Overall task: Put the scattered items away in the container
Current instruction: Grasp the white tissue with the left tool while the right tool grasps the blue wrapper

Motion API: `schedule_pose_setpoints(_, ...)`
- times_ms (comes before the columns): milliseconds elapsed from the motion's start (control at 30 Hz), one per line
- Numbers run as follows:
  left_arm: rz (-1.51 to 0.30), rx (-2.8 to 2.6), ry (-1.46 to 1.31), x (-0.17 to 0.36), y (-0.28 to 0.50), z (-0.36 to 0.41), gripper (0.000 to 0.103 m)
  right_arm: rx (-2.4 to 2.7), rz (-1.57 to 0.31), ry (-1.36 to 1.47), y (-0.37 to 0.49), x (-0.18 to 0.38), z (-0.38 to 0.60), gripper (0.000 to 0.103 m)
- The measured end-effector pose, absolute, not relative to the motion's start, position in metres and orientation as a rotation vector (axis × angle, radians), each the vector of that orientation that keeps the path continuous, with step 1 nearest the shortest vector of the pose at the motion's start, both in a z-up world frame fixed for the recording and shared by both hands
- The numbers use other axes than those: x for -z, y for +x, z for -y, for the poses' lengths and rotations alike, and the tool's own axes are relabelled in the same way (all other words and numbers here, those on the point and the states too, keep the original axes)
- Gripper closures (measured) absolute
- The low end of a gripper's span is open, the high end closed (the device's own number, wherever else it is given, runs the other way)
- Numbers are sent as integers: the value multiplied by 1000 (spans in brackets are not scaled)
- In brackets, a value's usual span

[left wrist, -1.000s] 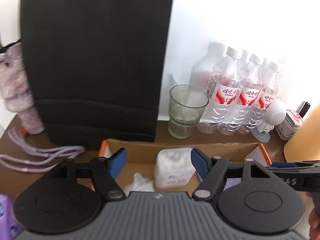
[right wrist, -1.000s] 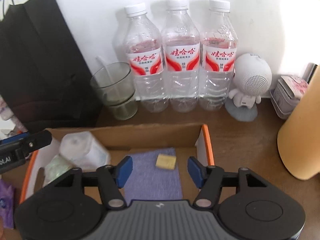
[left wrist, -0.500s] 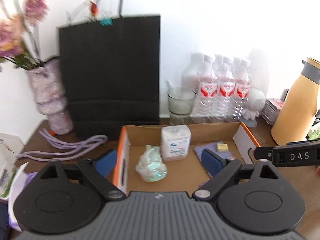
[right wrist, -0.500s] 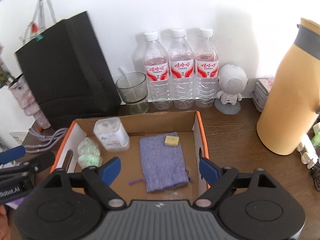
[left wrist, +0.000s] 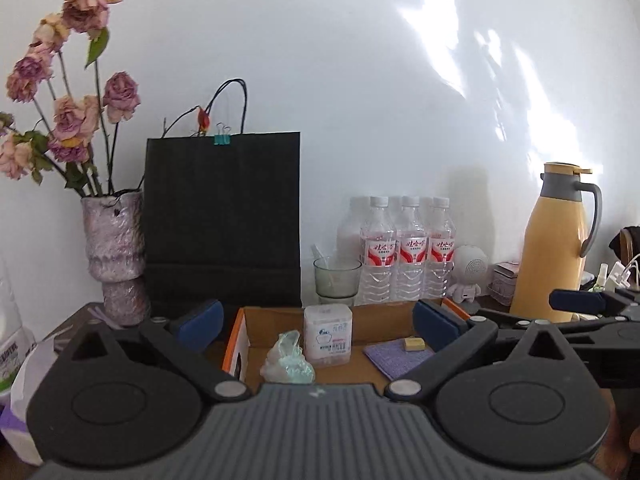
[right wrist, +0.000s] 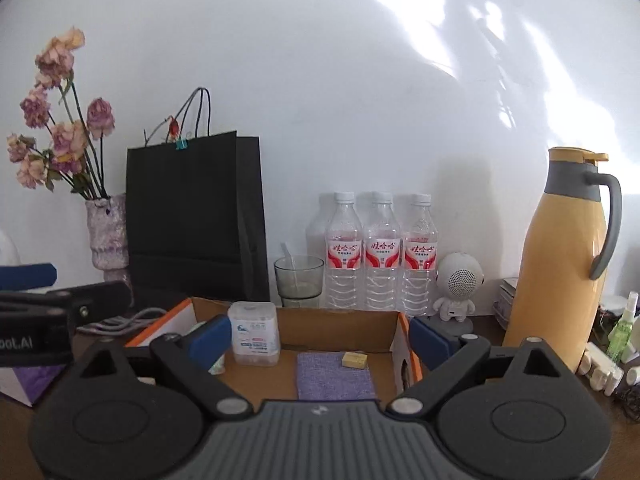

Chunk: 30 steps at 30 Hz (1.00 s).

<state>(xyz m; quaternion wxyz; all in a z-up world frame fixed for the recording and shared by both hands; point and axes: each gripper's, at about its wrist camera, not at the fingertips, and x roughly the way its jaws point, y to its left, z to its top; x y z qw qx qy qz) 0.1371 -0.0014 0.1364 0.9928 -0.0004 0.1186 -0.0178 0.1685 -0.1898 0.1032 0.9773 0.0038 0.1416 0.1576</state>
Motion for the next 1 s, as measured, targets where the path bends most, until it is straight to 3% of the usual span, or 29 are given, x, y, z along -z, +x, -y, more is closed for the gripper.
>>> schedule_pose_setpoints(200,-267,-38,38,-102,43,14,0,-279,-335,52,100,-82,209,8)
schedule_pose_setpoints(300,-312,-6,-18,-71,-2,16,0,-299,-308,100,47,-59,224,2)
schedule_pose_setpoints(500,-426,-7,-9,-40,-31,8,0,-316,-406,68,-5,-25,231,2)
schedule_pose_setpoints(667,-456,-4,0,-41,9,-16,0,-327,-446,76,-4,-15,231,3)
schedule_pose_setpoints(867,-454,94,79,-53,103,-46,1,-398,-472,56,29,-24,219,17)
schedule_pose_setpoints(933,-502,93,70,-45,134,-55,9,-425,-455,41,40,-32,208,18)
schedule_pose_setpoints(1000,-559,88,37,-36,157,-63,26,-469,-443,17,55,-41,194,19)
